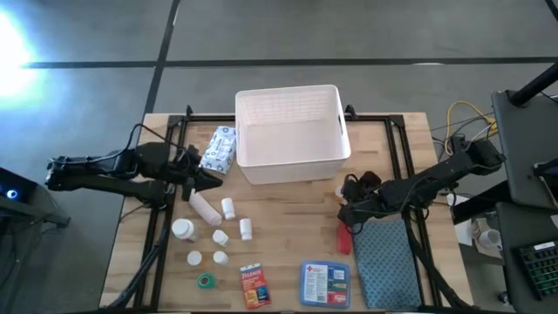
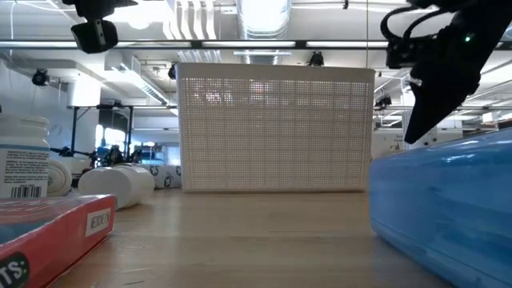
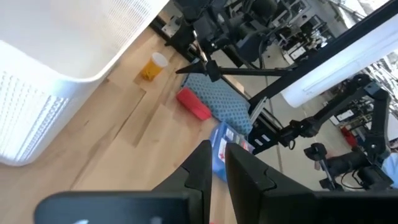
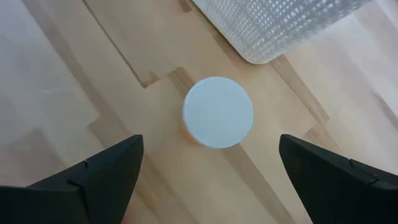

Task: Pick & place medical supplies in basket/bin
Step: Put the top orange medicine bottle into the white bin

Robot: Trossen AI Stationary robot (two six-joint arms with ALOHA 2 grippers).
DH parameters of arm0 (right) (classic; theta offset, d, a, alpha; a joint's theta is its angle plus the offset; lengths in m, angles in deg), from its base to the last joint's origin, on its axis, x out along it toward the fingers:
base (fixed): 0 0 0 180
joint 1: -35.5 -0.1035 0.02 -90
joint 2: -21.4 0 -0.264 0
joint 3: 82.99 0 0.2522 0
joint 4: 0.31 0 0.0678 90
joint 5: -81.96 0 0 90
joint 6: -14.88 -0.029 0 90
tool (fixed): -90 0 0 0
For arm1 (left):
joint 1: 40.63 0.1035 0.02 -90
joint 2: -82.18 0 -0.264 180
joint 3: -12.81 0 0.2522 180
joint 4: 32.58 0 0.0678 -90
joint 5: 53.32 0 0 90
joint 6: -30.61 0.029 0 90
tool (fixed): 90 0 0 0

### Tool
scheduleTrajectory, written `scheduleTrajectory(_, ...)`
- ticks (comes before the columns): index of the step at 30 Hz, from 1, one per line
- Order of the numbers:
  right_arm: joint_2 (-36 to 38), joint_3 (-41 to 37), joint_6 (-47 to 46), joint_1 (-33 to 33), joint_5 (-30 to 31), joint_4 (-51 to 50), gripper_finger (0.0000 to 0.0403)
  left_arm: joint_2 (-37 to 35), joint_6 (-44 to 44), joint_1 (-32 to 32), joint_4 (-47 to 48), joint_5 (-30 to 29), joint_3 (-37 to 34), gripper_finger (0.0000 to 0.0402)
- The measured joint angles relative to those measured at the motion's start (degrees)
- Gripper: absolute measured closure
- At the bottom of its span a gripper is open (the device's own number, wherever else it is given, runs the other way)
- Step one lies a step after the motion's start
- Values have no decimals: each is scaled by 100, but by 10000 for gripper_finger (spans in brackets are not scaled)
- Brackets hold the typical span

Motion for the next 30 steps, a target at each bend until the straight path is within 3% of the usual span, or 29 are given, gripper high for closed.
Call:
scheduleTrajectory(16,107,-806,822,879,-664,1632,37,230,-12,5,-1,-153,-28,375)
scheduleTrajectory(30,97,-995,459,1137,-608,1798,37,230,-12,5,0,-151,-28,375)
